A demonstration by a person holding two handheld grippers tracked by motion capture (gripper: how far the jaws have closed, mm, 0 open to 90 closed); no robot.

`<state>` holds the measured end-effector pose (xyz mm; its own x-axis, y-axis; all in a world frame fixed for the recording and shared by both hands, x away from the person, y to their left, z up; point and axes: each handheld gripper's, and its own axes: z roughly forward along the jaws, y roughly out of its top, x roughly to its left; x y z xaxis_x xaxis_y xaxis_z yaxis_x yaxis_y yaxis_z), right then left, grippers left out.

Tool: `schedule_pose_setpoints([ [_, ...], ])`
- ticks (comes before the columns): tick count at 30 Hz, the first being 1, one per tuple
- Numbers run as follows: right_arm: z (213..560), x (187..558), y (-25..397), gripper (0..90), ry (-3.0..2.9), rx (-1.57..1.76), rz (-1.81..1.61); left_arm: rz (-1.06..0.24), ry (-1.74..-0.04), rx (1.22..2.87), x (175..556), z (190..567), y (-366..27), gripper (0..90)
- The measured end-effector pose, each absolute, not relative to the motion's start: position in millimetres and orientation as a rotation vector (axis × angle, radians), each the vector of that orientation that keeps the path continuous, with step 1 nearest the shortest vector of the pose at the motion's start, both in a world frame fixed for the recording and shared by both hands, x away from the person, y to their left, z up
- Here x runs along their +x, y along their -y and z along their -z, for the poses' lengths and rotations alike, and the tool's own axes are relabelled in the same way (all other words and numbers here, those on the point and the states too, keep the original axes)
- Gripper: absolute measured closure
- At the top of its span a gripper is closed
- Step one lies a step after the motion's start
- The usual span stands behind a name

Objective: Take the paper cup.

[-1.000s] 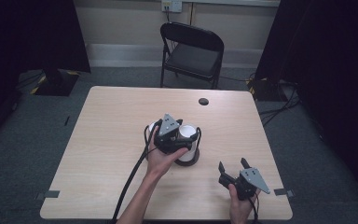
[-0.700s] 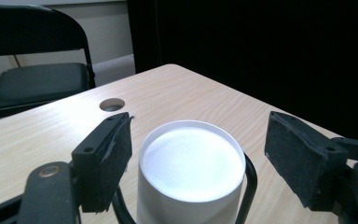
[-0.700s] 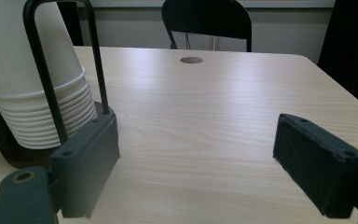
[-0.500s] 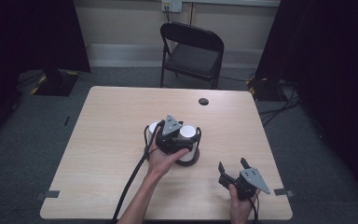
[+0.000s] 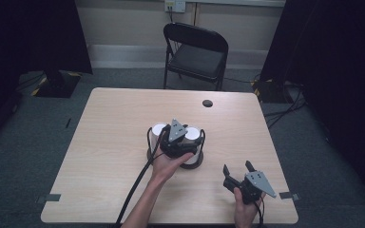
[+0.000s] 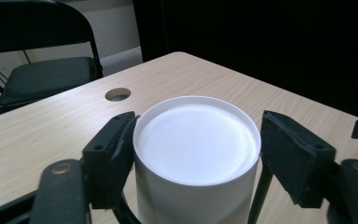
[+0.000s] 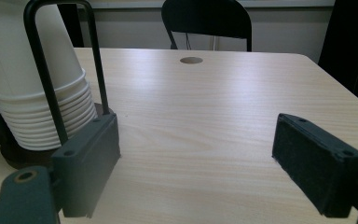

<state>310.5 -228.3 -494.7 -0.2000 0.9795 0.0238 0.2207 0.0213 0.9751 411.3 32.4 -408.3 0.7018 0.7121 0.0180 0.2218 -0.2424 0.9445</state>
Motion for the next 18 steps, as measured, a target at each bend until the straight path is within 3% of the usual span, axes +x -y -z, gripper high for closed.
schedule_pose_setpoints([
  [18,494.8,310.3,228.5,14.1,-1.528,1.268,-1.248,-0.582,-0.728,1.816,410.0,408.8,-30.8,34.0],
])
